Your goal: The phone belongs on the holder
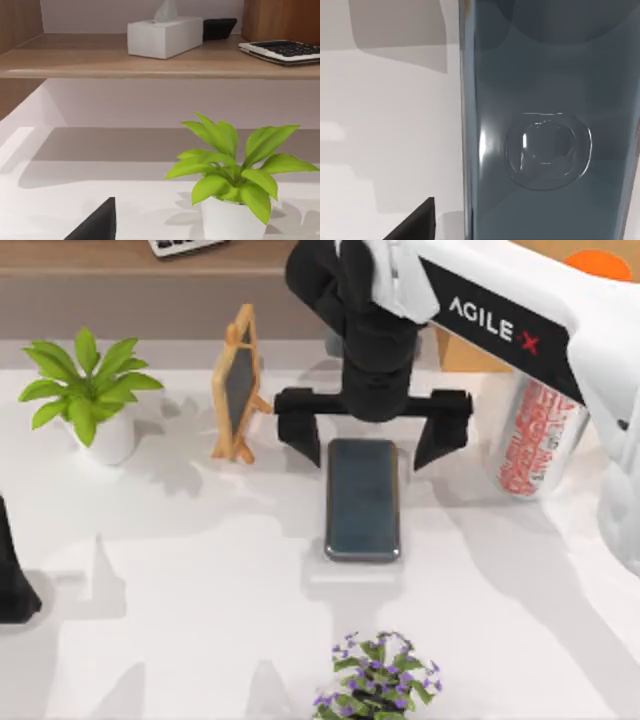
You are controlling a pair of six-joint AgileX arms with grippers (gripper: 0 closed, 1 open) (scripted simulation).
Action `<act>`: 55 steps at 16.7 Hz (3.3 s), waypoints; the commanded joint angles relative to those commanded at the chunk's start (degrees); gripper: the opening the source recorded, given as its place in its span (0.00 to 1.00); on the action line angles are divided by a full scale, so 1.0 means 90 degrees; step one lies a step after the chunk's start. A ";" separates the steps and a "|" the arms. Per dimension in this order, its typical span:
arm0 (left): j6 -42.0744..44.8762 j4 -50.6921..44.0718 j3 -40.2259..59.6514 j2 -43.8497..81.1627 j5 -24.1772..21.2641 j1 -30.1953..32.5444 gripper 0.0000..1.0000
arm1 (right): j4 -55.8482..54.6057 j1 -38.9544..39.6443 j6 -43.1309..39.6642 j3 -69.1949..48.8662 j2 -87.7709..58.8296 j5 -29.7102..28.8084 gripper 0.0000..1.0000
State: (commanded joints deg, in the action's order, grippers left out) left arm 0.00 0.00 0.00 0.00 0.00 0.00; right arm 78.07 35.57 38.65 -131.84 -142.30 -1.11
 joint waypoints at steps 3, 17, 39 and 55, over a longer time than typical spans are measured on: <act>0.0000 0.0000 0.0000 0.0000 0.0000 0.0000 1.00 | 0.0000 0.0000 0.0000 0.0000 0.0000 0.0000 1.00; 0.0000 0.0000 0.0000 0.0000 0.0000 0.0000 1.00 | -0.1758 -0.0006 -0.0003 0.1443 -0.0315 -0.0004 1.00; 0.0000 0.0000 0.0000 0.0000 0.0000 0.0000 1.00 | -0.1758 -0.0006 -0.0003 0.1443 -0.0315 -0.0004 0.00; 0.0000 0.0000 0.0000 0.0000 0.0000 0.0000 1.00 | -0.1525 0.0051 -0.0044 0.1013 0.0493 -0.0332 0.00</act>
State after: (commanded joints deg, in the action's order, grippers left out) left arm 0.00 0.00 0.00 0.00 0.00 0.00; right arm 64.34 36.03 38.25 -122.72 -137.86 -4.10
